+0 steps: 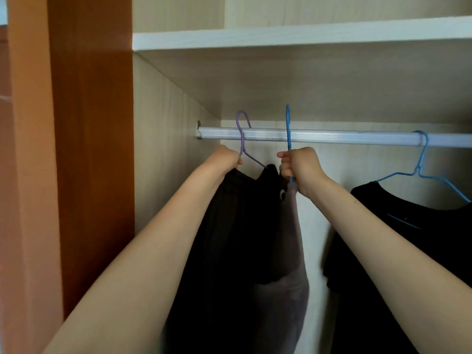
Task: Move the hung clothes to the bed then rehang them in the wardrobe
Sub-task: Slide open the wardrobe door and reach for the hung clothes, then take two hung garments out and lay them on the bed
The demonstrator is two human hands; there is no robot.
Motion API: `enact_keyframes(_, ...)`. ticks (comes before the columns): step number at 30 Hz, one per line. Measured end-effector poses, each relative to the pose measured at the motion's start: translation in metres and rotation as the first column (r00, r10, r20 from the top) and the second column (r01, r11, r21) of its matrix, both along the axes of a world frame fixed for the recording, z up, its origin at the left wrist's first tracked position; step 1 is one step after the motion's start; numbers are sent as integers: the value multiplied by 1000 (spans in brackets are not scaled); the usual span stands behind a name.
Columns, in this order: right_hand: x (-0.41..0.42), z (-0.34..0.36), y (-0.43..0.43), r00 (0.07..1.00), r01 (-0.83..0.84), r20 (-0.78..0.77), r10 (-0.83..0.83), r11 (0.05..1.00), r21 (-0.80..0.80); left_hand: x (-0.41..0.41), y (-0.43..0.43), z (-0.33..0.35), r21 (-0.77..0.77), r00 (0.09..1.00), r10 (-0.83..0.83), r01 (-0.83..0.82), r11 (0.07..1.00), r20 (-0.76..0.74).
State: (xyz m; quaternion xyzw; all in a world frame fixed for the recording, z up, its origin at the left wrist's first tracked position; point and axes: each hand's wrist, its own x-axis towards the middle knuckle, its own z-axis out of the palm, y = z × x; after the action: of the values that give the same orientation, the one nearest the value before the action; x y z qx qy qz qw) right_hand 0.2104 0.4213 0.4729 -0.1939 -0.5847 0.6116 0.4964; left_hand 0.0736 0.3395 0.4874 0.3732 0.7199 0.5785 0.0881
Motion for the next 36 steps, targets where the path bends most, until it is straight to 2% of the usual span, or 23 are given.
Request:
enact_keyframes(2,18,-11,2,999,8,45,-9,1000,29,7,3,-3,32,1000,2,-2,999,-12)
enact_keyframes(7,57,-27,21,998,-60,15,59,998,28,41,9,0,130,992,62,-48,990,-109)
enact_keyframes(12,95,-58,21,987,-146,70,144,989,26,84,-12,-42,148,998,67,-64,987,-15)
enact_keyframes(15,115,-98,15,969,-217,115,217,976,-10,119,-46,-85,104,994,110,-111,988,13)
enact_keyframes(19,137,-173,-11,899,-335,283,333,941,-44,157,-105,-157,24,976,190,-194,981,110)
enact_keyframes(24,162,-271,-68,664,-547,547,510,830,-111,204,-195,-264,-64,907,330,-324,944,261)
enact_keyframes(28,182,-330,-117,437,-709,625,647,675,-204,250,-274,-337,-196,787,468,-425,884,403)
enact_keyframes(32,181,-363,-163,187,-829,656,731,475,-293,301,-354,-379,-275,567,584,-539,796,580)
enact_keyframes(34,171,-367,-191,82,-863,648,757,380,-334,322,-388,-388,-291,434,643,-636,715,632)
enact_keyframes(36,159,-367,-218,11,-889,636,772,298,-346,337,-415,-394,-313,332,723,-736,600,606)
